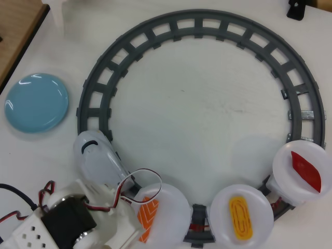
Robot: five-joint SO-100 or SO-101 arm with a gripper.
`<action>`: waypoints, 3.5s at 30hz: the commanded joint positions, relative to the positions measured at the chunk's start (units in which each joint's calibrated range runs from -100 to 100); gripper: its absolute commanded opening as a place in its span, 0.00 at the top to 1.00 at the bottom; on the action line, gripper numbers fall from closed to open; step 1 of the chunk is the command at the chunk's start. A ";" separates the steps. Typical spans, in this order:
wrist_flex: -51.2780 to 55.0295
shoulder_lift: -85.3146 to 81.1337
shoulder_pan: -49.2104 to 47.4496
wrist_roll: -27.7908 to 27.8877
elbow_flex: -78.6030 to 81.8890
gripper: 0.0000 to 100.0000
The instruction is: Pick up the sushi from the Shinkansen and put it on the blue dish
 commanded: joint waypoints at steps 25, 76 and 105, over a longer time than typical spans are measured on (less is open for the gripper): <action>-6.70 4.53 -2.55 0.81 5.95 0.75; -12.48 8.85 -22.97 -20.90 -13.89 0.66; -5.51 5.28 -34.33 -70.06 -13.44 0.66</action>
